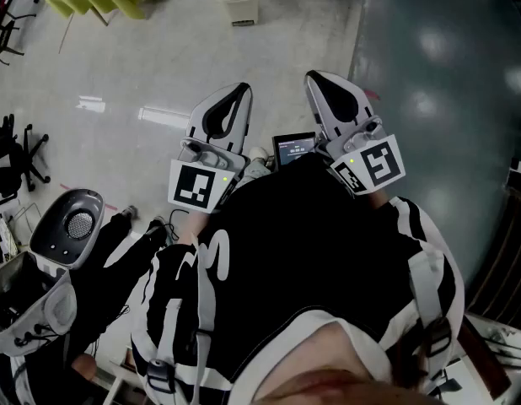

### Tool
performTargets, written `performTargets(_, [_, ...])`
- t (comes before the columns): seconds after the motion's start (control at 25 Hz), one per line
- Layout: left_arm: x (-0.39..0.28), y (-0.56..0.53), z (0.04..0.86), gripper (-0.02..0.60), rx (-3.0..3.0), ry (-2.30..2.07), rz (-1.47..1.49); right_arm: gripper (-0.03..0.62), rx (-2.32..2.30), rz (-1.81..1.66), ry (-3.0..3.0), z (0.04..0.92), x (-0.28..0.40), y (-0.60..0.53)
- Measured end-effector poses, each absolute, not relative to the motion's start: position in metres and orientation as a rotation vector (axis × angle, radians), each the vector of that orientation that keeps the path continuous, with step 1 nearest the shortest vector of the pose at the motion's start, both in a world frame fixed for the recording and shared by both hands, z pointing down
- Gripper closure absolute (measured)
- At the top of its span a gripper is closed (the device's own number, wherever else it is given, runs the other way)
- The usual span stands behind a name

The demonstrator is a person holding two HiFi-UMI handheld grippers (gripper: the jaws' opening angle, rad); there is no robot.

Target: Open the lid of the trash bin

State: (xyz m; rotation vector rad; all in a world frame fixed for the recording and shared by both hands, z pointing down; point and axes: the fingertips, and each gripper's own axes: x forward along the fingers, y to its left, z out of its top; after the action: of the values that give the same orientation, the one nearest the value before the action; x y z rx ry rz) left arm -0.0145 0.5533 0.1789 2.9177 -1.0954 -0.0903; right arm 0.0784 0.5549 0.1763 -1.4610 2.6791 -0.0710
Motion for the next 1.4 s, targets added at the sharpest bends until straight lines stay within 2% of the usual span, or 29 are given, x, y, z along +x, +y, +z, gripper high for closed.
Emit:
performTargets(0.2, [-0.002, 0.598, 0.184, 0.574, 2.933, -1.093, -0.094, 0.585, -1.467, -0.053, 2.668, 0.182, 0.091, 0.601])
performTargets(0.44, [-0.025, 0.554, 0.181, 0.574, 2.918, -1.096, -0.086, 0.585, -1.457, -0.088, 2.682, 0.181, 0.068, 0.556])
performTargets(1.4, [-0.055, 0.539, 0.196, 0.574, 2.905, -0.954, -0.091, 0.585, -1.603, -0.071, 2.521, 0.172, 0.047, 0.555])
